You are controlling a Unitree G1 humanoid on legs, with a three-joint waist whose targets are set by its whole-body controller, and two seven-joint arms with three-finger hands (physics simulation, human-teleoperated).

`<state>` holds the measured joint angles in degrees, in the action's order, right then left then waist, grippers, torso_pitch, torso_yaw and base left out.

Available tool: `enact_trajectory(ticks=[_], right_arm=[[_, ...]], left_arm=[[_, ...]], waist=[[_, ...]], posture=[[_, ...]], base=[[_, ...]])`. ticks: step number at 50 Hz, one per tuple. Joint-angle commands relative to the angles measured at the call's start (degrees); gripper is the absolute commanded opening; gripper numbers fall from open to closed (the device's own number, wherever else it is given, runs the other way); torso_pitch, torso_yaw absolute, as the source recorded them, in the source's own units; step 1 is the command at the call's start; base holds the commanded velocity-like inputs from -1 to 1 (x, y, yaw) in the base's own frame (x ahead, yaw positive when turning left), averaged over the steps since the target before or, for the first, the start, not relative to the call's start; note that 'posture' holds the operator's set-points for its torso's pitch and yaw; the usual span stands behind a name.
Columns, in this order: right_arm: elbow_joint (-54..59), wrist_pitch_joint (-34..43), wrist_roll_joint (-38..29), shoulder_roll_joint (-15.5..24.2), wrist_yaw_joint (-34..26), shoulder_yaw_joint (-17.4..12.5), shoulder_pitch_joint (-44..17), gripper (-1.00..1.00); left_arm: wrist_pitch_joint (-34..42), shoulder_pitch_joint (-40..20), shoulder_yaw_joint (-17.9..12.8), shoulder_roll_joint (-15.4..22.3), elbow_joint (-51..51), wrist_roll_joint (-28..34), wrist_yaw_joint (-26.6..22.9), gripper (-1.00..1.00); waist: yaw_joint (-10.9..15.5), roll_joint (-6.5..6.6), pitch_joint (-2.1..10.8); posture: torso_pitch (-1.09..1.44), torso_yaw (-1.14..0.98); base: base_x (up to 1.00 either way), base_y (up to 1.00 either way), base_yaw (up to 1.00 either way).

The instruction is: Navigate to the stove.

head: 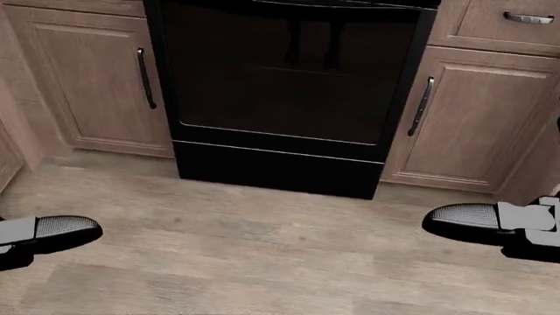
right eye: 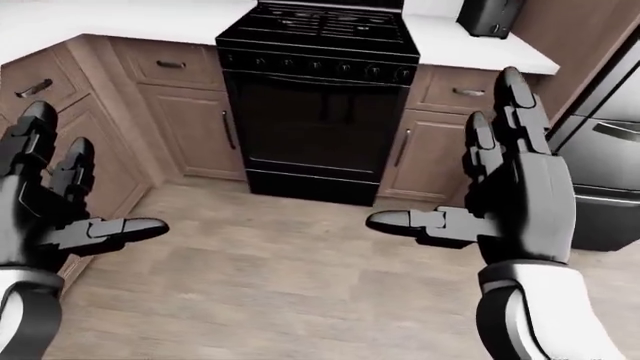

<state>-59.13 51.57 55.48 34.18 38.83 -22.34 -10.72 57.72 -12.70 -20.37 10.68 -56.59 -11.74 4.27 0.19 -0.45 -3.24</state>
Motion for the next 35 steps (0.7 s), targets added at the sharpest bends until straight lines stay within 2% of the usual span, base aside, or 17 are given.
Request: enact_trajectory(ticks=[1,6,9,10,11,12,13,15,20,22,23,25,27,29,30,32,35], right_arm=[[-0.9,-1.6,-1.0,0.7,0.5,-1.2,-0.7,1.00],[-0.9,-2.0,-1.1,0.3,0.1,-1.6,-0.3,1.00],[-0.9,-3.3,-2.2,-0.4,-2.4,-1.3,0.4,1.00],[-0.9,-4.4,-2.3,0.5,-1.7,-0.9,0.6,1.00],[-0.9,-3.6,-1.6,-1.1,-1.6,-1.5,1.0,1.00],[-0.9,-4.1,-2.5,-0.9,-2.0,-1.0,1.2,1.00],[-0.9,-4.2,-1.9,-0.9,-1.6,-1.1,1.1,1.00],[-0.9,-4.5,-1.0,-0.5,-1.2,-1.1,1.2,1.00],[-0.9,-4.4,-0.9,0.1,-1.0,-0.6,1.1,1.00],[-0.9,-4.7,-1.6,0.2,-1.1,-0.5,1.1,1.00],[-0.9,-3.6,-2.5,0.2,-0.7,-0.8,0.8,1.00],[-0.9,-3.2,-2.8,-0.8,-1.4,-0.9,0.6,1.00],[-0.9,-2.5,-3.6,-1.5,-2.1,-0.9,0.4,1.00],[-0.9,-1.7,-3.3,-1.5,-1.7,-1.0,0.1,1.00],[-0.9,-1.7,-3.0,-1.4,-1.6,-1.1,0.0,1.00],[-0.9,-1.6,-3.1,-1.5,-1.5,-0.9,0.1,1.00],[-0.9,-1.7,-3.6,-1.6,-1.8,-0.5,0.2,1.00]], left_arm=[[-2.5,-0.8,0.4,0.3,-1.9,-0.2,-0.3,1.00],[-3.1,-0.5,0.4,0.1,-1.6,0.0,-0.5,1.00],[-2.9,-0.5,0.3,0.1,-1.8,-0.1,-0.5,1.00],[-3.2,-0.3,0.5,0.0,-1.7,0.0,-0.5,1.00],[-3.3,-0.3,0.5,0.0,-1.6,0.1,-0.5,1.00],[-3.6,-0.1,0.7,0.1,-1.4,0.4,-0.5,1.00],[-3.2,-0.3,0.4,0.0,-1.6,0.2,-0.6,1.00],[-3.2,-0.3,0.3,0.0,-1.6,0.2,-0.7,1.00],[-3.3,-0.4,0.3,0.1,-1.6,0.3,-0.8,1.00],[-3.2,-0.4,0.3,0.1,-1.6,0.3,-0.8,1.00],[-3.0,-0.4,0.5,0.1,-1.7,0.3,-0.7,1.00],[-2.7,-0.5,0.7,0.1,-2.0,0.3,-0.7,1.00],[-3.2,-0.4,0.8,0.0,-1.5,0.5,-0.8,1.00],[-3.0,-0.5,0.9,0.0,-1.7,0.6,-0.8,1.00],[-3.0,-0.4,0.9,-0.1,-1.8,0.6,-0.8,1.00],[-2.8,-0.5,0.8,-0.1,-2.0,0.6,-0.9,1.00],[-3.2,-0.3,1.1,-0.3,-1.8,0.8,-0.9,1.00]], waist=[[-0.1,0.33,0.77],[0.5,-1.32,0.75],[1.2,-3.76,1.17],[1.0,-2.46,0.71],[1.0,-2.53,0.79],[0.4,-2.02,2.07],[-0.7,-2.05,1.39],[-0.2,-1.61,1.86],[-1.2,-1.55,1.30],[-1.6,-2.01,2.06],[-0.7,-1.39,2.28],[-0.5,-1.00,0.78],[-0.1,0.47,0.19],[-0.2,3.54,1.47],[0.4,1.38,0.32],[0.2,1.21,0.79],[0.5,-0.29,1.45]], posture=[[0.00,0.00],[0.00,0.00],[0.00,0.00],[0.00,0.00],[0.00,0.00],[0.00,0.00],[0.00,0.00],[0.00,0.00],[0.00,0.00],[0.00,0.00],[0.00,0.00],[0.00,0.00],[0.00,0.00],[0.00,0.00],[0.00,0.00],[0.00,0.00],[0.00,0.00]], base=[[0.00,0.00,0.00],[0.00,0.00,0.00],[0.00,0.00,0.00],[0.00,0.00,0.00],[0.00,0.00,0.00],[0.00,0.00,-0.19],[-0.18,0.00,-1.00],[-0.18,0.00,-1.00],[-0.18,0.00,-1.00],[-0.18,0.00,-1.00],[-0.15,0.00,-0.34],[0.00,0.00,0.00],[0.00,0.00,0.00],[0.00,0.00,0.00],[0.00,0.00,0.00],[0.00,0.00,0.00],[0.00,0.00,0.00]])
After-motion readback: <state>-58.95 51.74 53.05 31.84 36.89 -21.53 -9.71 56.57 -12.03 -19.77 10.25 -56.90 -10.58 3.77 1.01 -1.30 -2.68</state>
